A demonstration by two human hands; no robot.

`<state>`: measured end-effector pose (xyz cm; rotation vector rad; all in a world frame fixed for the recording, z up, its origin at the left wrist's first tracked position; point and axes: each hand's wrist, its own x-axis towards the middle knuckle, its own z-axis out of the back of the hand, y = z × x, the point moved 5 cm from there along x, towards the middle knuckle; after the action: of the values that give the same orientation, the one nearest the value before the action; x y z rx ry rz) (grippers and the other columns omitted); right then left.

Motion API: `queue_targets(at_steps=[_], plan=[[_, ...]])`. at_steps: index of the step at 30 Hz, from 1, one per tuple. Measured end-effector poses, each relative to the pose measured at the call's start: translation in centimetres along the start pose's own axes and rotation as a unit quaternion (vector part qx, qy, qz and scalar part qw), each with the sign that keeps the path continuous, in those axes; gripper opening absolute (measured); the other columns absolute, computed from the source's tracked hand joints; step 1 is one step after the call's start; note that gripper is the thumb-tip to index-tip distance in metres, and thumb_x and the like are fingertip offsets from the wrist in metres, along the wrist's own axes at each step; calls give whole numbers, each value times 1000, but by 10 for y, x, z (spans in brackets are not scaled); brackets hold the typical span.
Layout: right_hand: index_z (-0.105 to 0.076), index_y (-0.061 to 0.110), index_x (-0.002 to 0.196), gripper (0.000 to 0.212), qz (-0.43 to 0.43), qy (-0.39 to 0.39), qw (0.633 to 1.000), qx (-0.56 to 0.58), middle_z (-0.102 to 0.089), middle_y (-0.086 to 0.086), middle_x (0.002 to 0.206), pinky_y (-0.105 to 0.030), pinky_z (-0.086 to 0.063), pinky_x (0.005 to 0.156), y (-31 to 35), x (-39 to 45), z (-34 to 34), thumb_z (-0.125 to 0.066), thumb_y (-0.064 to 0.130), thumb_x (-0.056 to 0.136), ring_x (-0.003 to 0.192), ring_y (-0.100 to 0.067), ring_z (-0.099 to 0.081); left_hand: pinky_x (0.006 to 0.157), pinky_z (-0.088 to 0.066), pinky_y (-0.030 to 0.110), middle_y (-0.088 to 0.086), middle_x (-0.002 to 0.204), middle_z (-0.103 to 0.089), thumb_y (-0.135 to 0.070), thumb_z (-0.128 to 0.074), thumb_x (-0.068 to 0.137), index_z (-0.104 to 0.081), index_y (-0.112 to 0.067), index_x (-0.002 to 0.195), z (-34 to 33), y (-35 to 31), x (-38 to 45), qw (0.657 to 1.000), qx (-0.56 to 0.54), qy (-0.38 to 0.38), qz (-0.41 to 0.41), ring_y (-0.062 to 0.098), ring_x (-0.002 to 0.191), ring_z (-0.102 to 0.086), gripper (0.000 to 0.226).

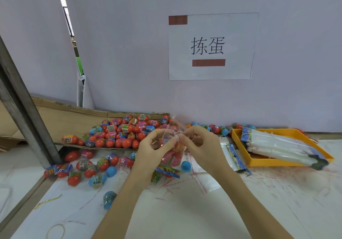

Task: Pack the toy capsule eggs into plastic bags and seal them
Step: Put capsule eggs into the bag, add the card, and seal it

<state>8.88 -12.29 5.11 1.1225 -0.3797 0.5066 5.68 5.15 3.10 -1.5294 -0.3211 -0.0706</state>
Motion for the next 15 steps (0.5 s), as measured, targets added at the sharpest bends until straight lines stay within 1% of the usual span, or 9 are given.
queue_targets(at_steps=[2, 4, 6, 8, 10, 12, 14, 15], plan=[[-75, 26, 88, 5, 17, -6, 1000, -16, -69, 17, 86, -17, -57, 70, 1, 1, 2, -74, 26, 94, 81, -5, -70, 77, -55, 11, -20, 108, -74, -53, -81, 75, -73, -39, 111, 1, 0, 1, 1000, -1, -7, 0, -3, 101, -69, 39], [-76, 25, 87, 6, 21, -8, 999, -35, -70, 18, 90, -18, -56, 77, 3, 1, 2, -76, 24, 92, 88, -4, -68, 77, -52, 6, -24, 106, -73, -57, -79, 75, -71, -38, 110, 2, -1, 0, 1000, 13, -18, 0, -8, 100, -67, 40], [-75, 28, 86, 8, 22, -12, 999, -48, -69, 19, 87, -14, -53, 76, 5, 1, 3, -75, 23, 92, 88, -3, -66, 76, -51, 5, -25, 102, -73, -55, -76, 79, -71, -35, 108, 2, -3, 0, 999, 37, -35, -17, -9, 96, -67, 36], [-73, 30, 88, 8, 22, -9, 998, -60, -68, 20, 81, -11, -52, 74, 6, 0, 3, -73, 24, 94, 88, -2, -65, 76, -55, 11, -21, 96, -76, -51, -72, 85, -71, -31, 108, 4, -5, -1, 995, 76, -51, -42, -4, 92, -71, 30], [-76, 24, 93, 4, 44, -9, 996, -81, -67, 21, 81, -8, -51, 77, 9, -1, 5, -72, 24, 94, 92, -1, -65, 78, -59, 19, -17, 94, -78, -48, -71, 90, -71, -32, 110, 5, -4, 0, 991, 110, -58, -55, 1, 91, -74, 25], [-79, 18, 96, 7, 73, -12, 993, -94, -71, 16, 84, -6, -50, 78, 13, -1, 7, -72, 21, 94, 92, 0, -65, 81, -61, 25, -15, 96, -79, -48, -71, 90, -73, -32, 112, 6, -3, 0, 991, 107, -57, -52, 3, 94, -74, 27], [-80, 18, 98, 8, 84, -1, 992, -95, -74, 13, 87, -7, -50, 78, 14, -1, 7, -73, 21, 94, 88, -1, -66, 83, -61, 25, -14, 98, -79, -48, -71, 90, -75, -30, 110, 5, -3, 0, 994, 83, -53, -46, 4, 95, -74, 27], [-80, 19, 98, 9, 86, 6, 992, -97, -75, 13, 88, -9, -51, 78, 15, -1, 7, -73, 22, 94, 87, -2, -67, 84, -61, 25, -13, 98, -79, -43, -73, 91, -76, -29, 108, 5, -2, 0, 996, 66, -55, -39, 4, 95, -74, 22]])
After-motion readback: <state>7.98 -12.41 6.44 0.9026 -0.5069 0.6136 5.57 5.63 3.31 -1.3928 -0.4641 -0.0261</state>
